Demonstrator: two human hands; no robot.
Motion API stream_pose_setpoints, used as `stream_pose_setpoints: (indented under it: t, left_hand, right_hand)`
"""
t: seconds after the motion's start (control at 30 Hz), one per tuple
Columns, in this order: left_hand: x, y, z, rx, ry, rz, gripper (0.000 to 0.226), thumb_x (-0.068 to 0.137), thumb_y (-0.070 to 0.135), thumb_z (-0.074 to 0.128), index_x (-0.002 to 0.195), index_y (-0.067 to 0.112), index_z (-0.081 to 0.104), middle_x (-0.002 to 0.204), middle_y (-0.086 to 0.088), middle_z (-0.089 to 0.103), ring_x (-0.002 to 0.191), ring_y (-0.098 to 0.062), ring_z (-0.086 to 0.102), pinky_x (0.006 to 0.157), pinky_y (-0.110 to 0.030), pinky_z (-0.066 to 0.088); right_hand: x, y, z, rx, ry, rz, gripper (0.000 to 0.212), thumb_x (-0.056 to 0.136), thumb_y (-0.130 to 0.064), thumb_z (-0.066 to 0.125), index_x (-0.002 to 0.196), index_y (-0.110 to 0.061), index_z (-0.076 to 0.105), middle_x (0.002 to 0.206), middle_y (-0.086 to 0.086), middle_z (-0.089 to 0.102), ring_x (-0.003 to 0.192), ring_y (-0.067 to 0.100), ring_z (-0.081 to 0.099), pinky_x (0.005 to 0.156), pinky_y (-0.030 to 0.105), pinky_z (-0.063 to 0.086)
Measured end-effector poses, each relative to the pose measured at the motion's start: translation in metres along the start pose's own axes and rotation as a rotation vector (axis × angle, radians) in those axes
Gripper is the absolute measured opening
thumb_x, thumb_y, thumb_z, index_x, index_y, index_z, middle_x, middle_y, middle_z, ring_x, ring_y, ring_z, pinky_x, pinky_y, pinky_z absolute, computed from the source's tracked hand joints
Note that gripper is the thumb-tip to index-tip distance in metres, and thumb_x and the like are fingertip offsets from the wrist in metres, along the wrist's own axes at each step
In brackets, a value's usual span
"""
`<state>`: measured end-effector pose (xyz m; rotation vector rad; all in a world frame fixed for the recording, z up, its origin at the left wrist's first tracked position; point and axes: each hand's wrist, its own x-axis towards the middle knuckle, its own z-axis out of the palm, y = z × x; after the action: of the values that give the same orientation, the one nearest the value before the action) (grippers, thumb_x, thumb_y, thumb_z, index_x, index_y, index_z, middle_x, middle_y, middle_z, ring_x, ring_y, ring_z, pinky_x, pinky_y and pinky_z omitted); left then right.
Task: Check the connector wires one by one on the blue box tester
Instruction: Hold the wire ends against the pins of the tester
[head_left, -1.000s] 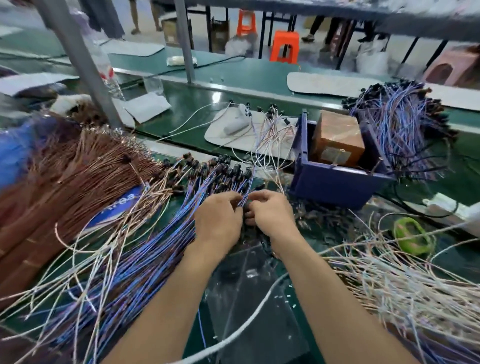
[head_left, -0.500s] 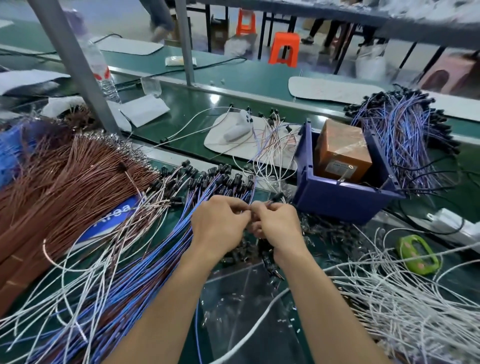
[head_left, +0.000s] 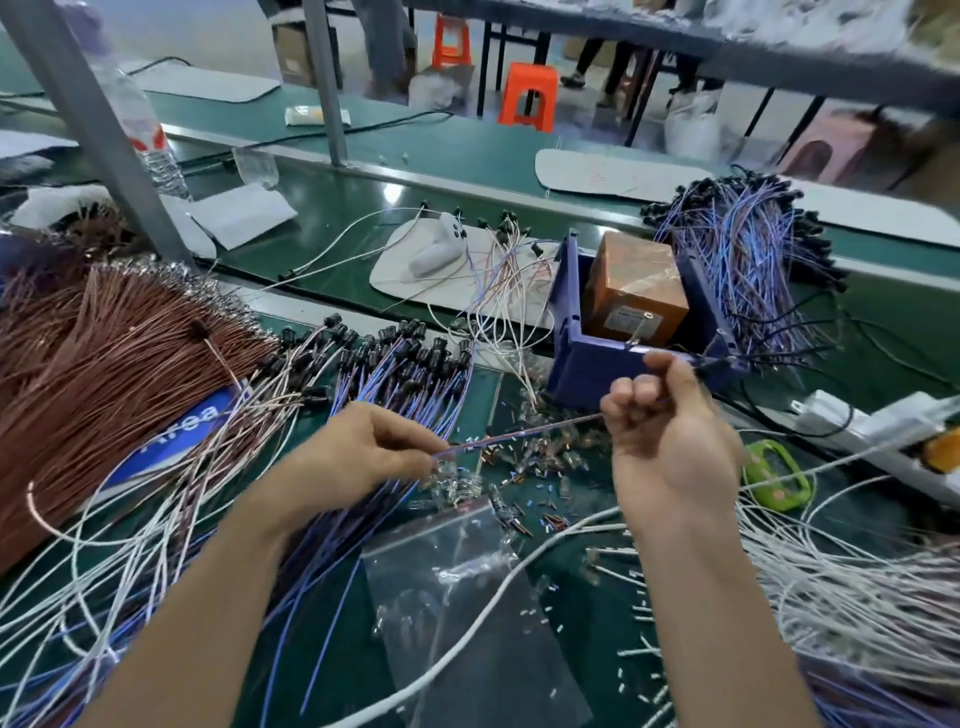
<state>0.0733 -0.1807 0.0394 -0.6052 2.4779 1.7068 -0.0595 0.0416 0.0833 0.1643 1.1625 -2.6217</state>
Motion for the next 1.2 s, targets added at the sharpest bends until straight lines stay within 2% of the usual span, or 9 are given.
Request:
stream_pose_setpoints:
  t: [0.1, 0.2, 0.37, 0.53, 0.63, 0.8, 0.97, 1.1, 1.2]
  left_hand:
    - [-0.003, 0.002, -0.008, 0.054, 0.094, -0.013, 0.027, 0.086, 0.013, 0.082, 0.084, 0.04, 0.083, 0.074, 0.004, 0.078, 0.065, -0.005, 0.064, 0.062, -0.016, 0.049]
    - [-0.003, 0.009, -0.005, 0.041, 0.234, 0.029, 0.026, 0.089, 0.013, 0.079, 0.082, 0.037, 0.083, 0.073, 0.0, 0.077, 0.067, -0.013, 0.061, 0.066, -0.029, 0.049]
    - [-0.008, 0.047, 0.04, -0.061, 0.187, 0.205, 0.024, 0.089, 0.005, 0.076, 0.082, 0.027, 0.083, 0.068, 0.009, 0.075, 0.055, -0.001, 0.058, 0.054, -0.014, 0.045]
    - [-0.005, 0.072, 0.083, -0.222, 0.04, 0.247, 0.021, 0.081, -0.002, 0.081, 0.081, 0.02, 0.084, 0.072, -0.005, 0.078, 0.065, -0.01, 0.071, 0.065, -0.021, 0.056]
    - [-0.002, 0.072, 0.094, -0.325, 0.083, 0.241, 0.014, 0.079, -0.001, 0.084, 0.079, 0.013, 0.083, 0.071, -0.015, 0.076, 0.064, -0.021, 0.071, 0.066, -0.032, 0.059]
    - [-0.001, 0.065, 0.101, -0.38, 0.141, 0.156, 0.014, 0.08, 0.001, 0.083, 0.071, 0.011, 0.082, 0.068, -0.015, 0.075, 0.057, -0.016, 0.069, 0.058, -0.021, 0.055]
    - [0.005, 0.06, 0.091, -0.361, 0.295, 0.067, 0.018, 0.084, 0.001, 0.08, 0.071, 0.014, 0.081, 0.07, -0.012, 0.076, 0.059, -0.017, 0.071, 0.059, -0.02, 0.057]
    - [0.008, 0.059, 0.09, 0.024, 0.202, 0.111, 0.026, 0.079, 0.016, 0.086, 0.082, 0.042, 0.083, 0.098, 0.02, 0.078, 0.092, 0.005, 0.07, 0.086, -0.019, 0.051]
    - [0.005, 0.076, 0.118, -0.068, 0.103, 0.166, 0.02, 0.07, 0.035, 0.082, 0.086, 0.046, 0.082, 0.092, 0.021, 0.078, 0.083, 0.008, 0.069, 0.076, -0.015, 0.05]
  right_hand:
    - [0.004, -0.014, -0.02, -0.044, 0.032, -0.061, 0.03, 0.106, -0.017, 0.048, 0.084, -0.011, 0.066, 0.055, -0.003, 0.036, 0.048, 0.014, 0.036, 0.048, 0.025, 0.035]
    - [0.005, -0.023, -0.042, -0.556, 0.044, -0.192, 0.034, 0.102, -0.018, 0.057, 0.073, -0.015, 0.074, 0.049, -0.007, 0.035, 0.045, 0.011, 0.029, 0.046, 0.027, 0.025]
    - [-0.012, -0.026, -0.047, -1.466, -0.247, -0.298, 0.014, 0.081, -0.047, 0.064, 0.091, -0.047, 0.074, 0.066, -0.012, 0.072, 0.064, 0.017, 0.066, 0.063, 0.04, 0.053]
    - [-0.028, -0.015, -0.032, -1.302, -0.526, -0.067, 0.026, 0.085, -0.047, 0.058, 0.096, -0.032, 0.077, 0.084, -0.003, 0.077, 0.086, 0.024, 0.071, 0.082, 0.05, 0.056]
    - [-0.031, -0.016, -0.038, -1.233, -0.469, -0.051, 0.041, 0.081, -0.054, 0.06, 0.075, -0.017, 0.075, 0.068, -0.001, 0.072, 0.066, 0.023, 0.064, 0.072, 0.043, 0.05]
    - [-0.029, -0.02, -0.061, -1.079, -0.402, -0.029, 0.059, 0.072, -0.052, 0.068, 0.074, 0.007, 0.067, 0.05, 0.003, 0.044, 0.052, 0.015, 0.033, 0.054, 0.032, 0.028]
    - [-0.026, -0.024, -0.082, -0.85, -0.27, 0.033, 0.024, 0.093, -0.011, 0.069, 0.071, -0.002, 0.074, 0.048, 0.0, 0.038, 0.046, 0.01, 0.029, 0.047, 0.017, 0.027]
    - [-0.025, -0.033, -0.092, -0.744, -0.214, 0.082, 0.034, 0.097, -0.004, 0.062, 0.066, -0.008, 0.076, 0.049, 0.002, 0.038, 0.044, 0.009, 0.03, 0.044, 0.015, 0.027]
    - [-0.026, -0.032, -0.09, -0.683, -0.198, 0.116, 0.037, 0.097, -0.003, 0.062, 0.063, -0.01, 0.076, 0.05, 0.004, 0.041, 0.043, 0.009, 0.033, 0.043, 0.016, 0.027]
